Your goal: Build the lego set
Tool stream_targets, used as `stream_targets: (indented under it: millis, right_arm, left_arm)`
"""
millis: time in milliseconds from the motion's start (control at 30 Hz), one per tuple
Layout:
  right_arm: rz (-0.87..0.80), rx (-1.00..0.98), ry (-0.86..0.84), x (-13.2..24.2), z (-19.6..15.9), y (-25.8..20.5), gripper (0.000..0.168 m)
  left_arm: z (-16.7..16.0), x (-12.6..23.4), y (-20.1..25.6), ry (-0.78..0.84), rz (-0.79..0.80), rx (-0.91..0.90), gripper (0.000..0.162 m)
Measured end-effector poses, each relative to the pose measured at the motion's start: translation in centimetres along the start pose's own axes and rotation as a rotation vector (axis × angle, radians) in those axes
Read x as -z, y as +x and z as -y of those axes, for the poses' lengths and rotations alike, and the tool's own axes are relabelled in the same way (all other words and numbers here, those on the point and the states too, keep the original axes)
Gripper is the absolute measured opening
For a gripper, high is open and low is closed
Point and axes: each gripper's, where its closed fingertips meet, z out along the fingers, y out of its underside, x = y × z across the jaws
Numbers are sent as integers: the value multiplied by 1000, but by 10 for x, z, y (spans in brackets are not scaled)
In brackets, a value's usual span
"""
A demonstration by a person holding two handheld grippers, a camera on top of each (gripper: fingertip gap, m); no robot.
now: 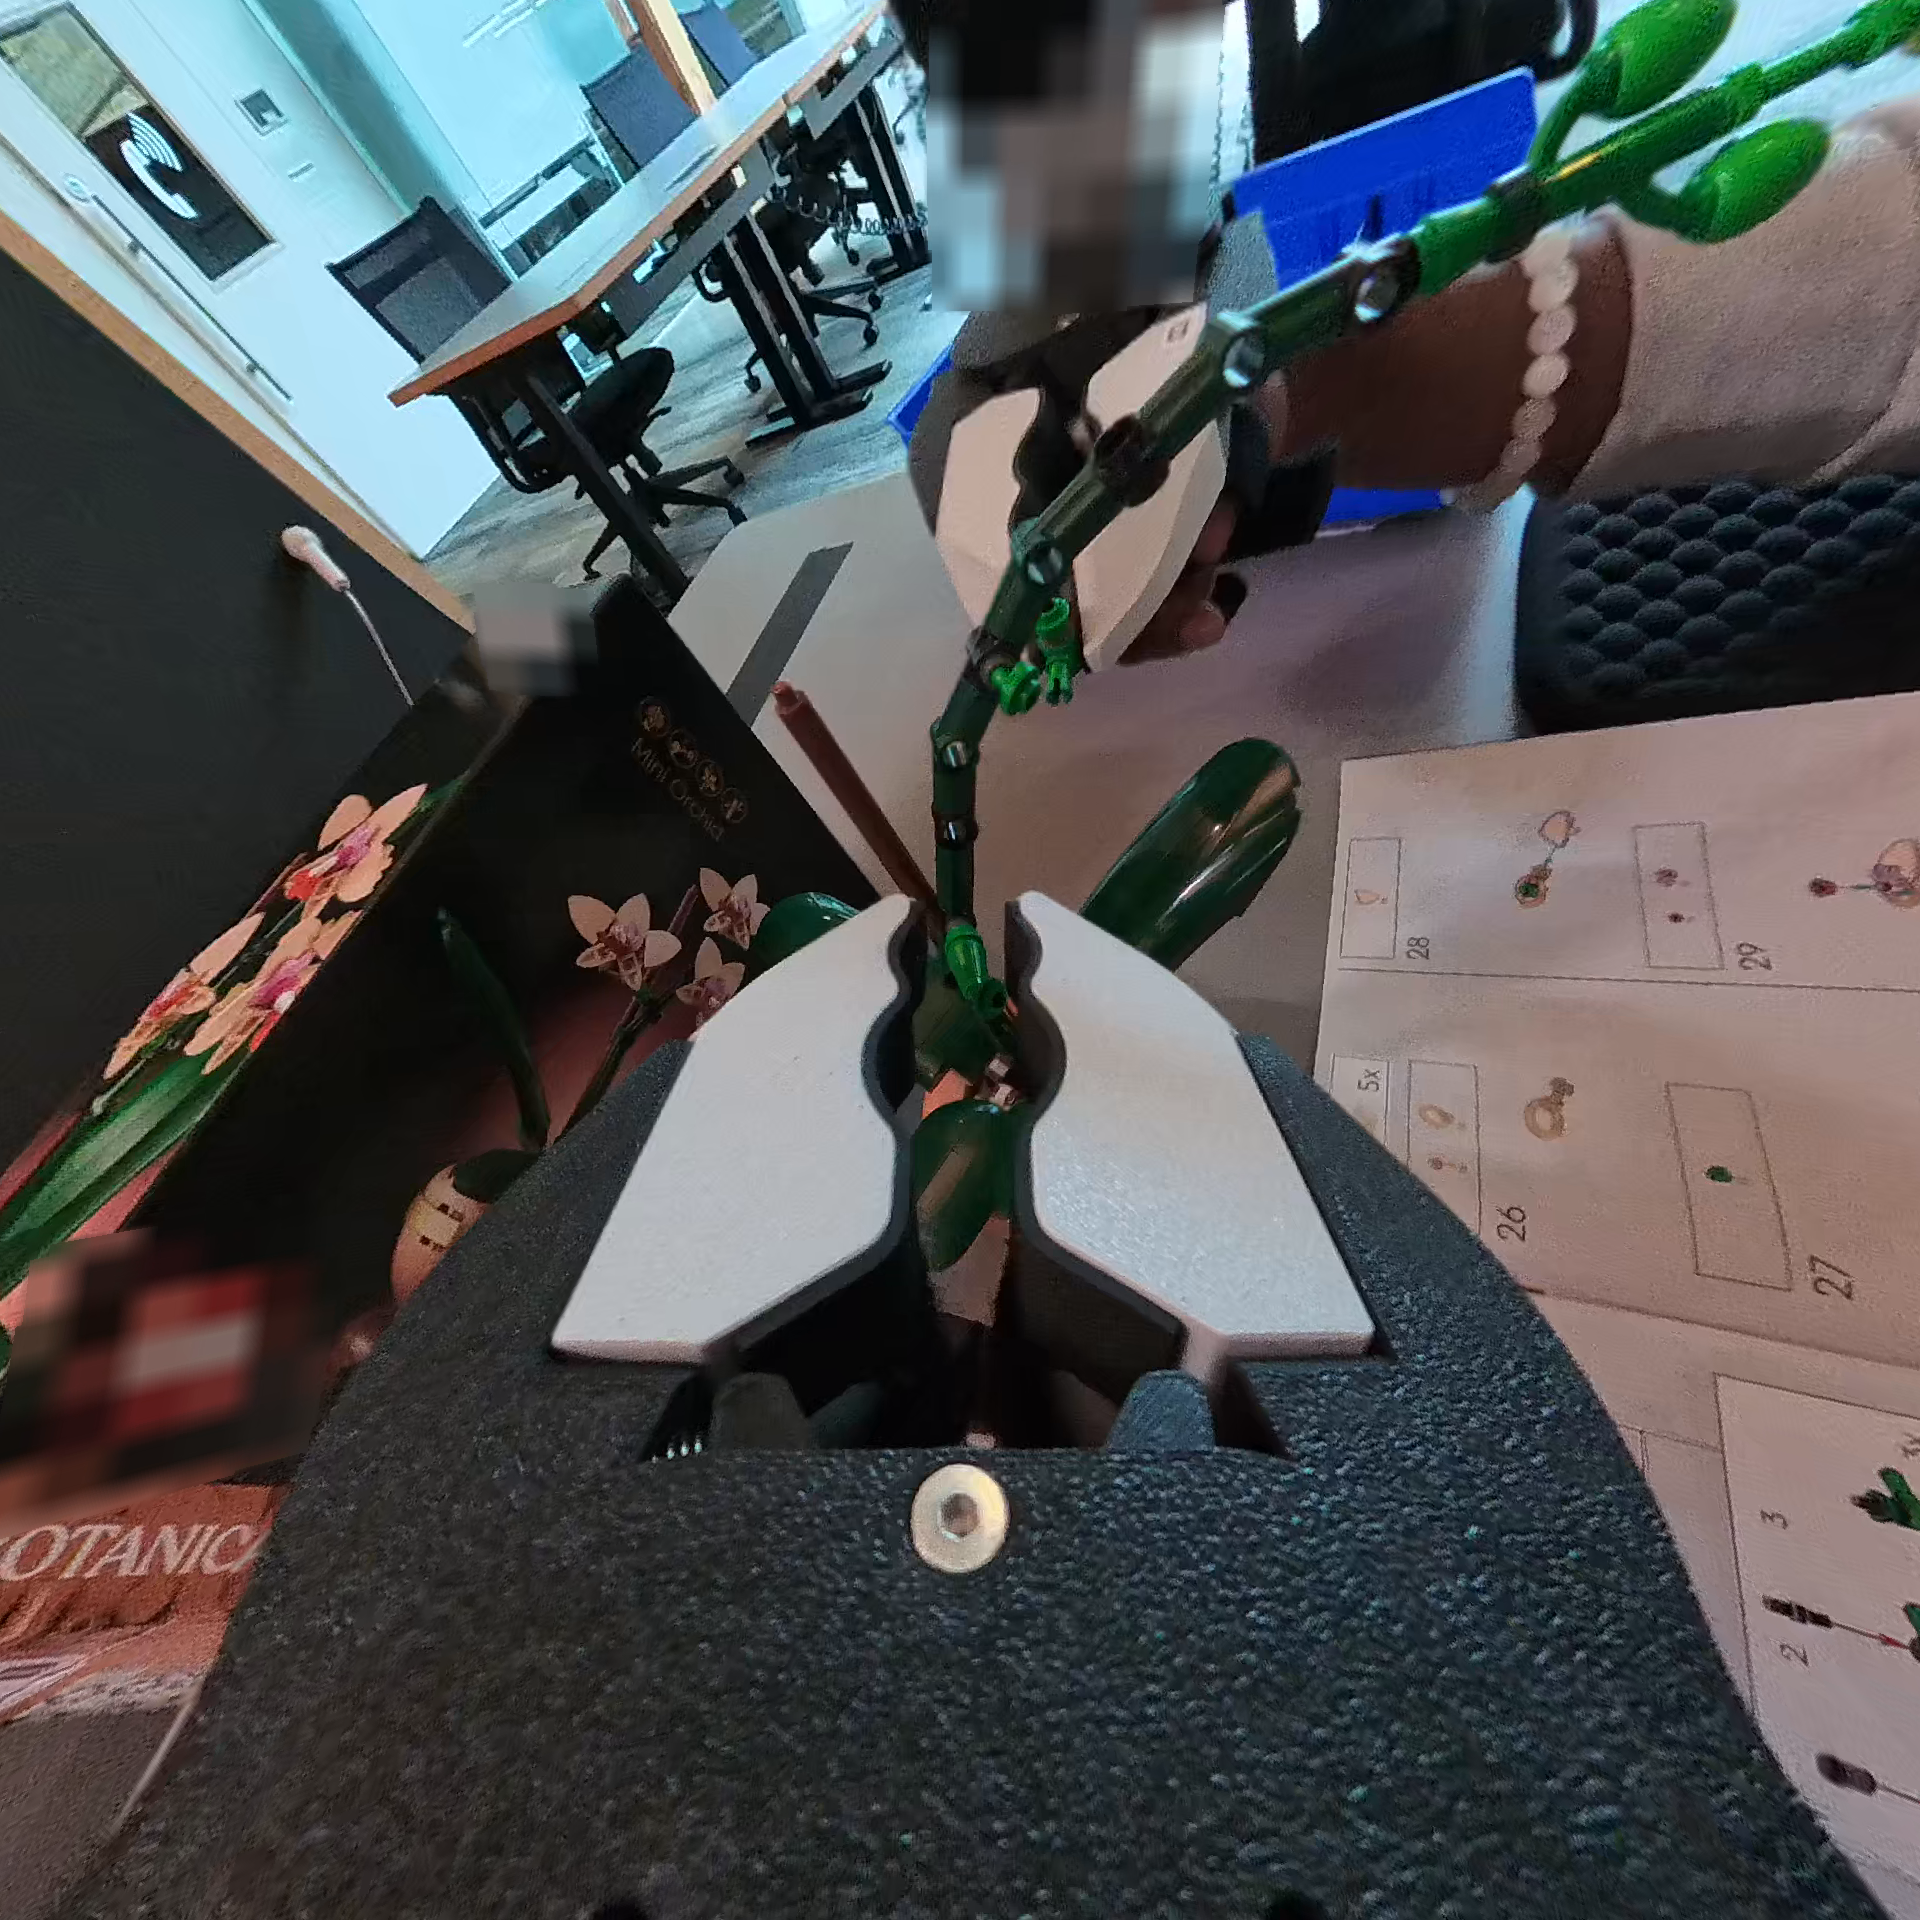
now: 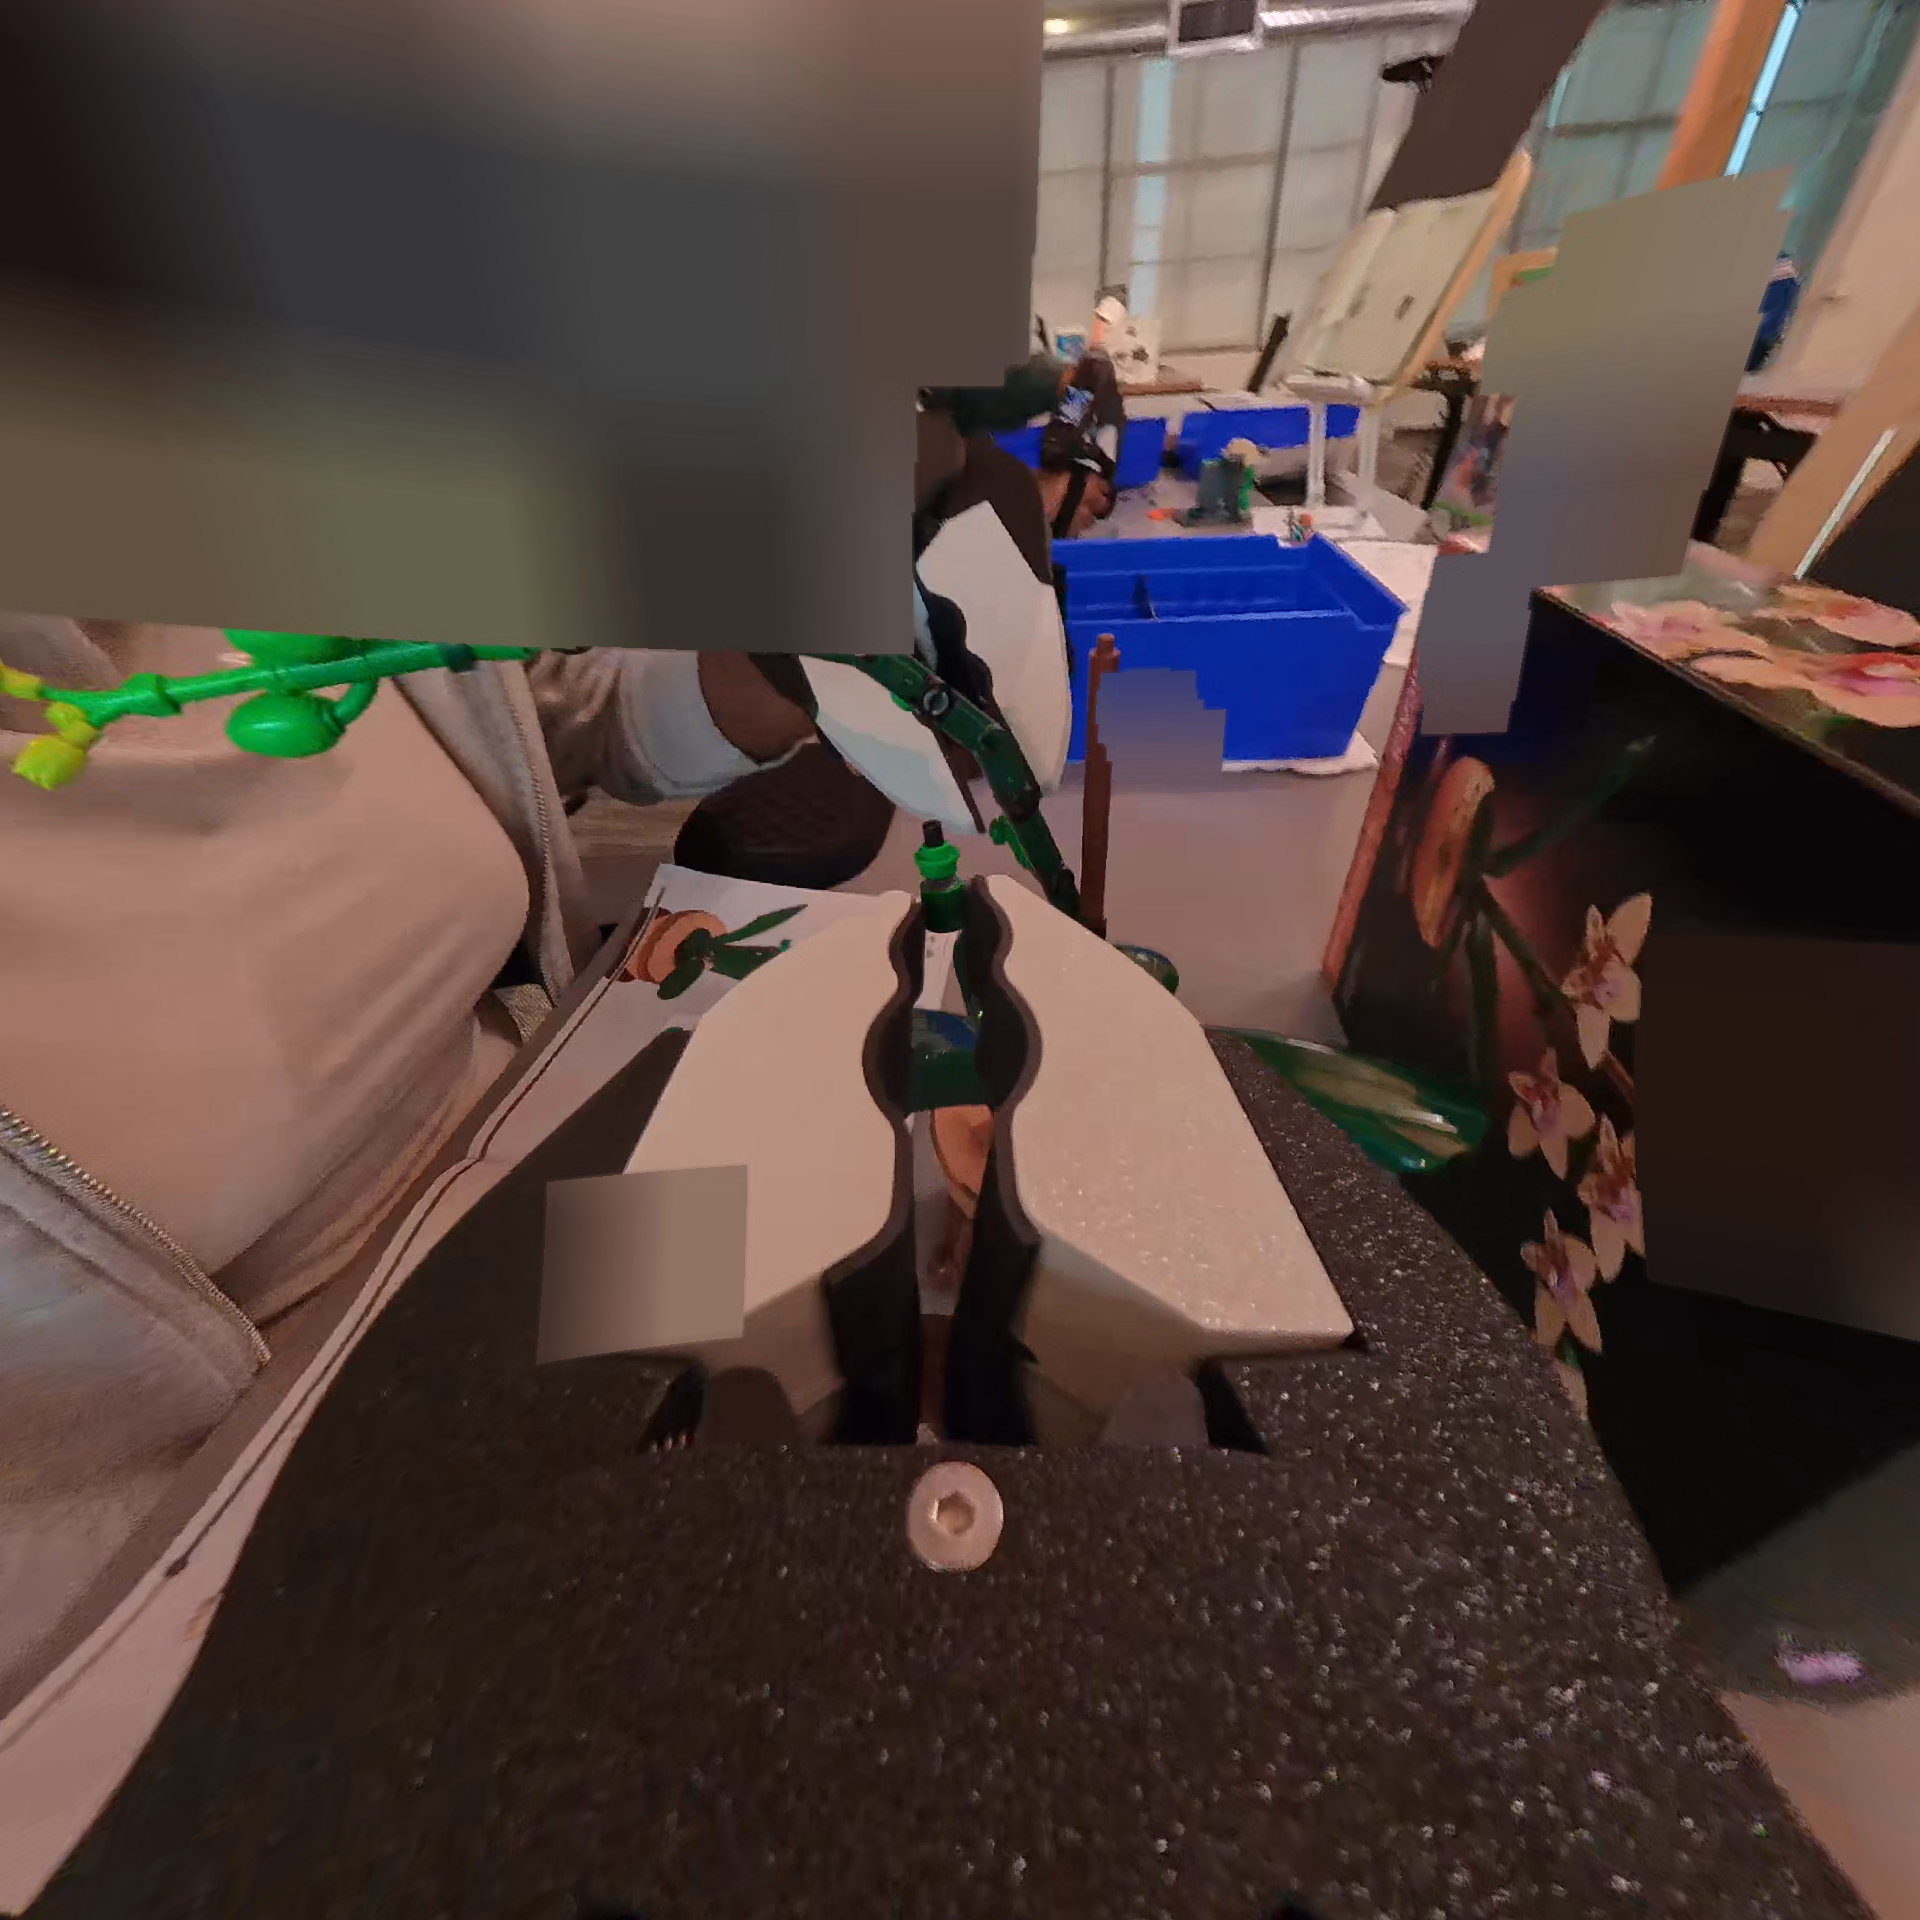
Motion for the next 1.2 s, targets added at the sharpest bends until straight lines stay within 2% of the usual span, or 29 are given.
stream_targets:
  millis: [233,367,567,867,1000,1200]
  right_arm:
    - [62,171,118,-10,7,13,6]
    - [63,248,101,-16,3,15,6]
    - [99,269,115,-19,3,18,7]
    - [260,209,187,-26,6,16,7]
    - [255,212,182,-24,2,17,6]
    - [224,244,185,-22,1,17,6]
  left_arm:
    - [2,-9,-3,83,55,10,12]
    - [-1,-15,-1,92,74,-12,10]
    - [-3,-13,-3,112,116,-65,10]
    - [-2,-9,-5,120,197,-82,12]
    - [4,-6,2,185,158,-13,11]
    - [-2,-12,-4,173,188,-11,10]
